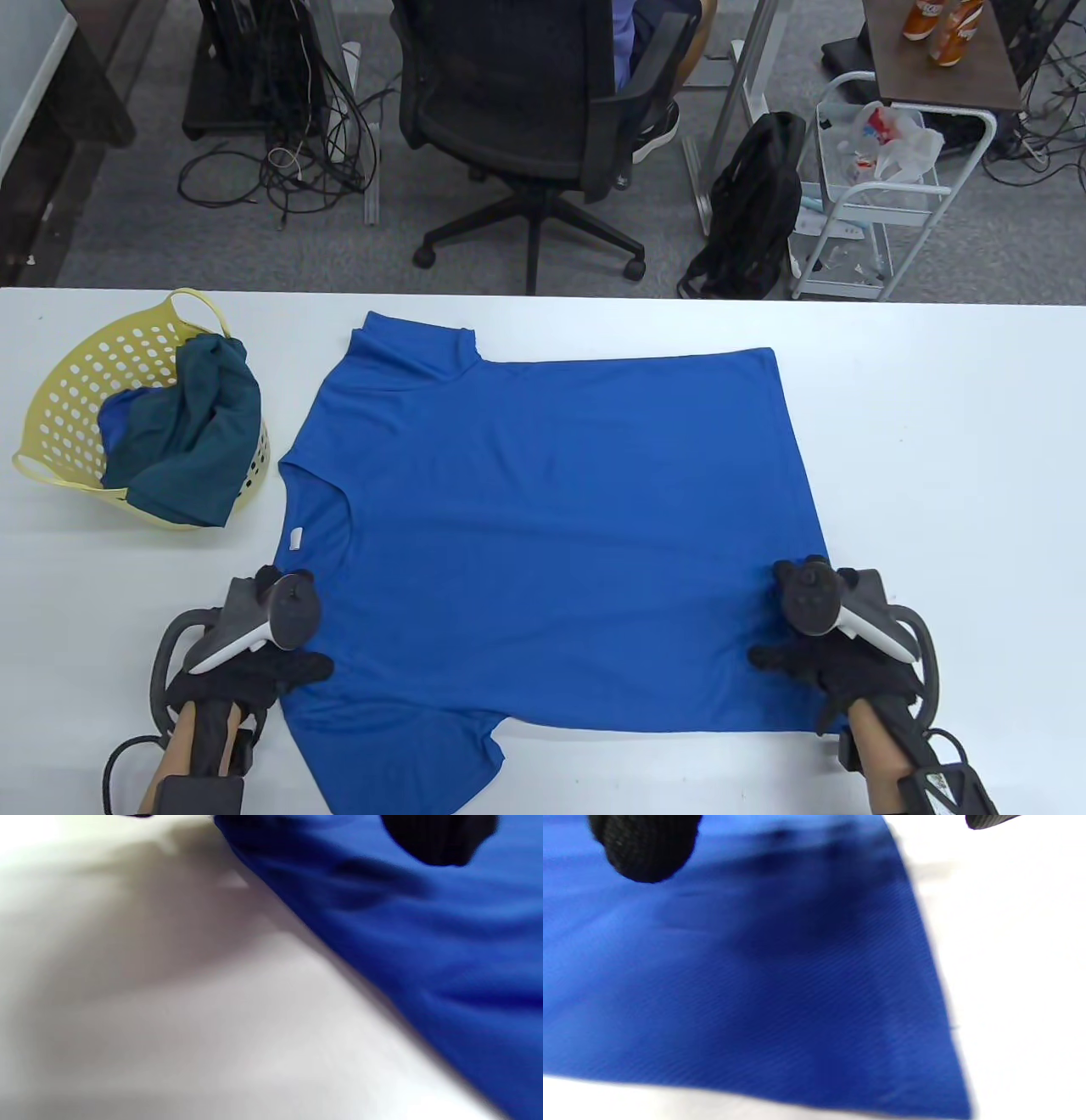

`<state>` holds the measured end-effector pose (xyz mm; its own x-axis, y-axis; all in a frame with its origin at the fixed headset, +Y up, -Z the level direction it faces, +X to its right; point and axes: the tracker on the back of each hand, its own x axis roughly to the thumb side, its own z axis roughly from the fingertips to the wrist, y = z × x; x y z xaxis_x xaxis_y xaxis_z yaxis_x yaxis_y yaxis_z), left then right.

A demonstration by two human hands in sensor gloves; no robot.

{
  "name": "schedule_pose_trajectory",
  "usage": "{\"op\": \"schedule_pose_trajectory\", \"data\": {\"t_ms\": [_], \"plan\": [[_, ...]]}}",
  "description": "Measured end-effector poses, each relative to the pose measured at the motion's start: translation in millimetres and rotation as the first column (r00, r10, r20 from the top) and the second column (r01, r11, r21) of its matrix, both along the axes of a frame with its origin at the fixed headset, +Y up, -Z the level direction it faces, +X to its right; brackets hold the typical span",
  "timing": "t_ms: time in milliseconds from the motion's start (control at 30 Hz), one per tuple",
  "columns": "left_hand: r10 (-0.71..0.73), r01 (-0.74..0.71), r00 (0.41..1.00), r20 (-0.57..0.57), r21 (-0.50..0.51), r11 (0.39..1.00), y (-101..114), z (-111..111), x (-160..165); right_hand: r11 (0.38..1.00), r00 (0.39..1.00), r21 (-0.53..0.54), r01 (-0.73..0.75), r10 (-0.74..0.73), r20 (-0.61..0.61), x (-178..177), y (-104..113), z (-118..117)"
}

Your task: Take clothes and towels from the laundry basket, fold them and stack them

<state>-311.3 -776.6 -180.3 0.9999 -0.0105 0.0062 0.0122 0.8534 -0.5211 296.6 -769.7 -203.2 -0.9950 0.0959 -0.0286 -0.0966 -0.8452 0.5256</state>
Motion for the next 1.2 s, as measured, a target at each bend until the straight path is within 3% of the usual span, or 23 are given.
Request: {"op": "schedule_pose_trajectory", "data": {"t_ms": [167,333,533,733,867,1067,1200], "plan": [[0.069,-0.057,0.996,-0.065,0.171,0.984,4,5,-24,0.992,0.988,0.102,0.075,-0.088,0.126,36,0,7],[0.118,-0.098,0.99,-0.07,0.248,0.964,-3,5,-31,0.972,0.953,0.083,0.222,-0.234,0.194,55,-11,10],[0.032,-0.011,0.996,-0.082,0.253,0.967,-10,2,-27,0.966,0.952,0.153,0.209,-0.237,0.195,57,-14,10],[-0.038,0.056,0.996,-0.082,0.237,0.97,-13,-2,-23,0.929,0.99,0.37,0.03,-0.079,0.118,44,-7,11],[-0.069,0.077,0.997,-0.039,0.248,0.966,-12,-4,-19,0.923,0.996,0.383,-0.045,0.013,0.087,36,-3,10],[-0.123,0.127,0.992,-0.033,0.232,0.964,-10,-6,-15,0.938,0.991,0.333,-0.091,0.05,0.128,40,-4,7],[-0.181,0.186,0.983,-0.041,0.2,0.962,-12,-8,-10,0.926,0.99,0.371,-0.072,0.02,0.141,42,-8,4]]}}
